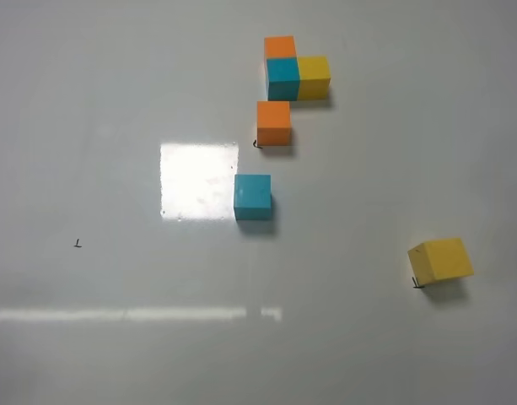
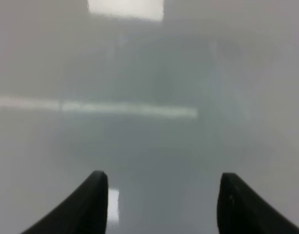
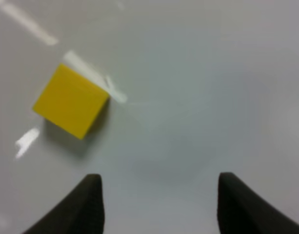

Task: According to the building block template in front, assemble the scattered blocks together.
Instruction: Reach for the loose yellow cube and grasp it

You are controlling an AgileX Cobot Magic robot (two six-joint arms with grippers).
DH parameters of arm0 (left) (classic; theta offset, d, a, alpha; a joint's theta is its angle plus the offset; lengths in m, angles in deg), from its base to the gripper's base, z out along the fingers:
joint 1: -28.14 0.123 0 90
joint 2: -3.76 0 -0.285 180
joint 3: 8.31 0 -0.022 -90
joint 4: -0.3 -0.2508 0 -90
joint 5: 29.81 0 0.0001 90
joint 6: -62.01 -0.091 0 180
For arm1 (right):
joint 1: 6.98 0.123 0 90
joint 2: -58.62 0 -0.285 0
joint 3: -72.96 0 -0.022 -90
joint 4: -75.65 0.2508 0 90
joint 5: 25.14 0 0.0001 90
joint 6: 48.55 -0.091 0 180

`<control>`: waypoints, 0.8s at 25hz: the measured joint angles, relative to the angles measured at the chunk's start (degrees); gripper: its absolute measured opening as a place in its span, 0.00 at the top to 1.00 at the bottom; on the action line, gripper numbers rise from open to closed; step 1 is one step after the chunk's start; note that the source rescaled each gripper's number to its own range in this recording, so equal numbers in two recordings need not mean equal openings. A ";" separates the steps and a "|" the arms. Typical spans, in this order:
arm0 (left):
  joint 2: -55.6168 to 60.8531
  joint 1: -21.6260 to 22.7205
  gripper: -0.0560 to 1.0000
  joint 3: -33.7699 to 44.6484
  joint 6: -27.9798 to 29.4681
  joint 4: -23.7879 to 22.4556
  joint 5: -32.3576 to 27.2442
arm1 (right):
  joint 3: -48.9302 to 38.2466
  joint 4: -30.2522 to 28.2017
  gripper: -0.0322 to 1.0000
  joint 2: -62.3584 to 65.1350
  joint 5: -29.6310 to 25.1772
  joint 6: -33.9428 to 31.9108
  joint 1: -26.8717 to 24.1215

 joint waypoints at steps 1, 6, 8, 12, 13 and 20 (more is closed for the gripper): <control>0.00 0.00 0.71 0.00 0.00 0.00 0.00 | 0.36 0.18 0.33 -1.78 0.34 2.72 1.26; 0.00 0.00 0.71 0.00 0.00 0.00 0.00 | 0.52 0.06 0.25 -8.33 0.81 11.18 7.99; 0.00 0.00 0.71 0.05 0.00 0.00 0.00 | 0.94 -1.52 0.17 -10.82 0.00 12.84 10.05; 0.00 0.00 0.71 0.04 0.00 0.00 0.00 | 2.87 -5.00 0.03 -15.00 -2.41 13.19 14.38; 0.00 0.00 0.71 0.04 0.00 0.00 0.00 | 3.37 -5.71 0.02 -15.68 -2.61 13.34 15.34; 0.00 0.00 0.71 0.04 0.00 0.00 0.00 | 3.96 -10.35 0.00 -20.69 -3.03 13.12 17.79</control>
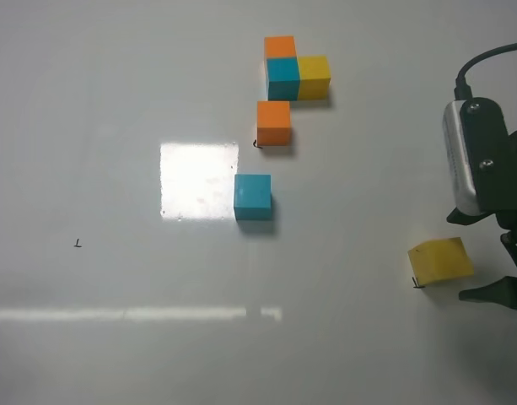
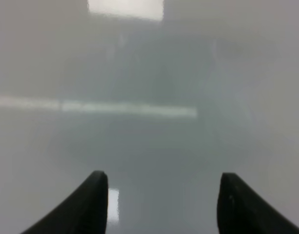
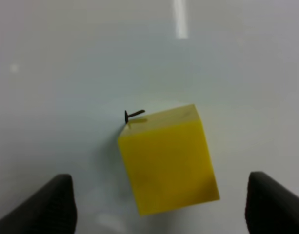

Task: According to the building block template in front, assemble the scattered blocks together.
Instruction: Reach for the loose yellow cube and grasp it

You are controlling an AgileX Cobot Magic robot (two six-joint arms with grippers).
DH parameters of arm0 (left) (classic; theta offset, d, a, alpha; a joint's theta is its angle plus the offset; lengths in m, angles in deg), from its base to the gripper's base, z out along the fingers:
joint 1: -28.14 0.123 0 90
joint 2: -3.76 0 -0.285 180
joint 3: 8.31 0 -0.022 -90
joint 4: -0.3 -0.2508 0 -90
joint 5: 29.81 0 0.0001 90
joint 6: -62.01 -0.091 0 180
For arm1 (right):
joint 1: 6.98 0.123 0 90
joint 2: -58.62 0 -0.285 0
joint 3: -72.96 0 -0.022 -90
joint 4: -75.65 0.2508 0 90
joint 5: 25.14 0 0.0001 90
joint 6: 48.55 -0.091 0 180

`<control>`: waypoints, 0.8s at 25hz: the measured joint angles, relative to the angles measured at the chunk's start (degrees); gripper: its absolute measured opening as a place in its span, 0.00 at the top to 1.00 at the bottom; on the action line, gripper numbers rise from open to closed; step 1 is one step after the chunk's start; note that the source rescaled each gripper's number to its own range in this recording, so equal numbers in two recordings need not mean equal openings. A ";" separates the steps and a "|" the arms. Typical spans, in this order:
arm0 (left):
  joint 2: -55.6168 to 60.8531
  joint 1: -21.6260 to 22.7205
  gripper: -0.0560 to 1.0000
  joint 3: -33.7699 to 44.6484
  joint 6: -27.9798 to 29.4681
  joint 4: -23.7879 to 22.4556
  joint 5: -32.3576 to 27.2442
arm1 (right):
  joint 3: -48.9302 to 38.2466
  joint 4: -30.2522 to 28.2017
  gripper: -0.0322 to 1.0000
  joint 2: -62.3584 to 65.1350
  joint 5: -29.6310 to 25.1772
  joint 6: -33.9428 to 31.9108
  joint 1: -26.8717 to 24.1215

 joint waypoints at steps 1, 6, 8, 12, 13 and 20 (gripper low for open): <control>0.00 0.00 0.71 0.00 0.00 0.00 0.00 | 0.00 -0.06 0.00 -0.41 0.14 -0.06 0.00; 0.00 0.00 0.71 0.00 0.00 0.00 0.00 | 0.00 -1.32 0.00 -2.36 0.59 -0.06 0.00; 0.00 0.00 0.71 0.00 0.00 0.00 0.00 | 0.00 -1.50 0.00 -3.10 0.89 -0.06 0.00; 0.00 0.00 0.71 0.00 0.00 0.04 0.00 | 0.00 -1.50 0.00 -4.86 1.28 -0.06 0.00; 0.00 0.00 0.71 0.00 0.00 0.04 0.00 | 0.00 -1.56 0.00 -5.30 1.51 -0.06 0.00; 0.00 0.00 0.71 0.00 0.00 0.04 0.00 | 0.00 -2.20 0.23 -6.56 3.27 -0.06 0.00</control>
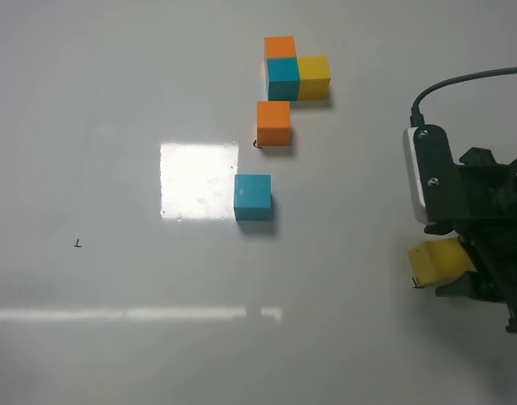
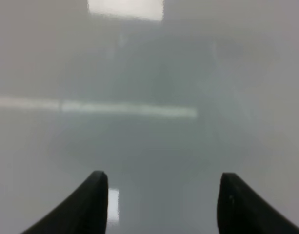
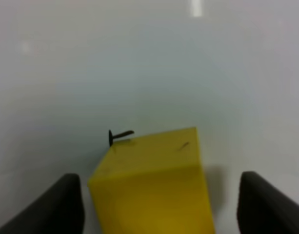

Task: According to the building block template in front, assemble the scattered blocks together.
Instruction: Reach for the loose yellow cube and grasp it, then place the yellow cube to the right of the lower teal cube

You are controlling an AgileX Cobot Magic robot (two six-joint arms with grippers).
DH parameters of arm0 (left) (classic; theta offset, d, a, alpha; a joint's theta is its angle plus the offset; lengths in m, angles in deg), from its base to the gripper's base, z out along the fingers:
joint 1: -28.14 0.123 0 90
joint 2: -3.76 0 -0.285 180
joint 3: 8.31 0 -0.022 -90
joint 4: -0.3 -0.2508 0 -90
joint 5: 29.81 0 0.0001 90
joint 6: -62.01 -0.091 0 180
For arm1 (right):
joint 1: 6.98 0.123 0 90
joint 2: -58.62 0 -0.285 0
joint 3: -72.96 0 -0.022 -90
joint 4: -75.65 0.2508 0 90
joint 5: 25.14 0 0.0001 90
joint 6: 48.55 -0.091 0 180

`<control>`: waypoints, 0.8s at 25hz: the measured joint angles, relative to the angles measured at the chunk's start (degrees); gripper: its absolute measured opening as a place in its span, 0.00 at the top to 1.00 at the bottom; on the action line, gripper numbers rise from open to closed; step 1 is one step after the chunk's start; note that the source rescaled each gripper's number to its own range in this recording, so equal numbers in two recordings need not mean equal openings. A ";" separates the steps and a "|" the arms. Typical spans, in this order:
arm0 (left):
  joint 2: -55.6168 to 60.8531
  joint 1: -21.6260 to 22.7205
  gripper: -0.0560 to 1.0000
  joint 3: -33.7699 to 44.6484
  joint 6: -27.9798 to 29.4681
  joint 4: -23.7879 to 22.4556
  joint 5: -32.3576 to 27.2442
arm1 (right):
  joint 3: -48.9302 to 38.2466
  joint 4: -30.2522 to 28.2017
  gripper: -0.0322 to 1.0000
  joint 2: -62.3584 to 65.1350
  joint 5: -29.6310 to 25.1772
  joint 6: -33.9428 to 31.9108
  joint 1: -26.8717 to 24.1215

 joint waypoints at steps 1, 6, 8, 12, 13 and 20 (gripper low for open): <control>0.00 0.00 0.71 0.00 0.00 0.00 0.00 | 0.00 -0.08 0.30 -0.02 0.13 0.00 0.00; 0.00 0.00 0.71 0.00 0.00 0.00 0.00 | 0.00 -0.18 0.56 -0.02 -0.02 -0.06 0.00; 0.00 0.05 0.71 0.00 0.00 0.00 0.00 | 0.00 -0.20 0.59 -0.02 -0.02 -0.06 0.00; 0.00 0.05 0.71 0.00 0.00 0.00 0.00 | 0.00 -0.14 0.59 -0.02 -0.02 -0.06 0.00; 0.00 0.05 0.71 0.00 0.00 0.00 0.00 | 0.00 -0.14 0.59 -0.02 -0.02 -0.06 0.00; 0.00 0.05 0.71 0.00 0.00 0.00 0.00 | 0.80 -0.26 0.59 -0.06 -0.71 0.44 0.00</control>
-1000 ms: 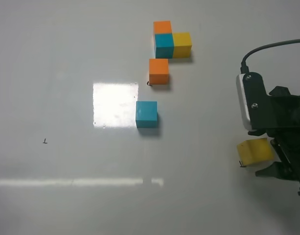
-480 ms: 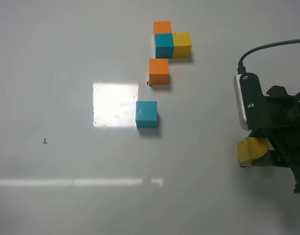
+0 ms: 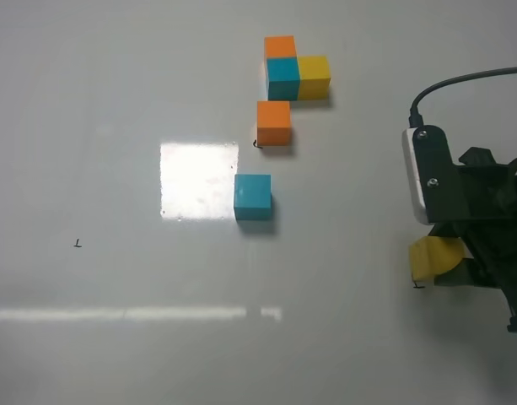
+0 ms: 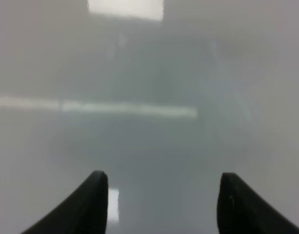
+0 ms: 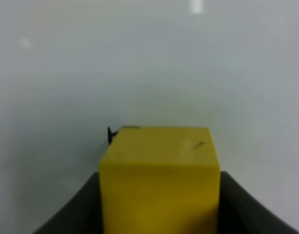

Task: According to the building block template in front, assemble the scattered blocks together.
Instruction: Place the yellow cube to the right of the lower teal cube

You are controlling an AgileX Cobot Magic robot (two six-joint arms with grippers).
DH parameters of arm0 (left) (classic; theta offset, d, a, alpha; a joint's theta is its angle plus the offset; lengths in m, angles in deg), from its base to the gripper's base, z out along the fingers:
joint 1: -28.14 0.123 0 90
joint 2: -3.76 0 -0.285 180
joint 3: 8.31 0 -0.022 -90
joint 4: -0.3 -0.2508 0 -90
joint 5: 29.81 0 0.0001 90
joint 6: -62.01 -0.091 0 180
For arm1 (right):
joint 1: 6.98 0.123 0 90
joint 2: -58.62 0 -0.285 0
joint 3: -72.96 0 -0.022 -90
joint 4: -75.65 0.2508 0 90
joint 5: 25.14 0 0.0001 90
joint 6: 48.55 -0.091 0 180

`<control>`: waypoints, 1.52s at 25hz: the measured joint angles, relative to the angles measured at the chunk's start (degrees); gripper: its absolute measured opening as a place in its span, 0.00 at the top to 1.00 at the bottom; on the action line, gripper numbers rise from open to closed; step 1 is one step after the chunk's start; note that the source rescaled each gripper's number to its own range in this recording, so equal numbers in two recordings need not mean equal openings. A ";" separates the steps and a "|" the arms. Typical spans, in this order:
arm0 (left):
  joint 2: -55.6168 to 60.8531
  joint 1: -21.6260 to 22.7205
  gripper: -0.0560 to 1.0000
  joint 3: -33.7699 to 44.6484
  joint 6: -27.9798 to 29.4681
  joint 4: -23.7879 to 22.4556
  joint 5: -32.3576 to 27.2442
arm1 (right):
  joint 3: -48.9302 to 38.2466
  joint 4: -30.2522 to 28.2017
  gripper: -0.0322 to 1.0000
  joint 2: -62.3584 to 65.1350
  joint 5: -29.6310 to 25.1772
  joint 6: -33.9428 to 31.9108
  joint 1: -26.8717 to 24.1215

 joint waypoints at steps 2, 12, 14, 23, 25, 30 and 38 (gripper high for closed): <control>0.00 0.00 0.71 0.00 0.00 0.00 0.00 | 2.17 0.20 0.59 -0.07 -1.40 0.15 0.00; 0.00 0.00 0.71 0.00 0.00 0.00 0.00 | 14.21 -1.22 0.59 -2.36 -5.81 -4.90 8.99; 0.00 0.00 0.71 0.00 0.00 0.00 0.00 | 16.90 -1.77 0.59 -4.45 -7.01 -6.59 10.36; 0.00 0.00 0.71 0.00 0.00 0.00 0.00 | 24.03 -5.65 0.59 -13.53 -9.01 -10.04 16.76; 0.00 0.00 0.71 0.00 0.00 0.00 0.00 | 25.64 -6.45 0.59 -15.52 -9.18 -11.09 18.29; 0.00 0.00 0.71 0.00 0.00 0.00 0.00 | 28.92 -6.50 0.59 -19.51 -9.86 -11.48 19.73; 0.00 0.00 0.72 0.00 0.00 0.00 0.00 | 31.40 -6.89 0.59 -21.95 -10.10 -12.86 19.97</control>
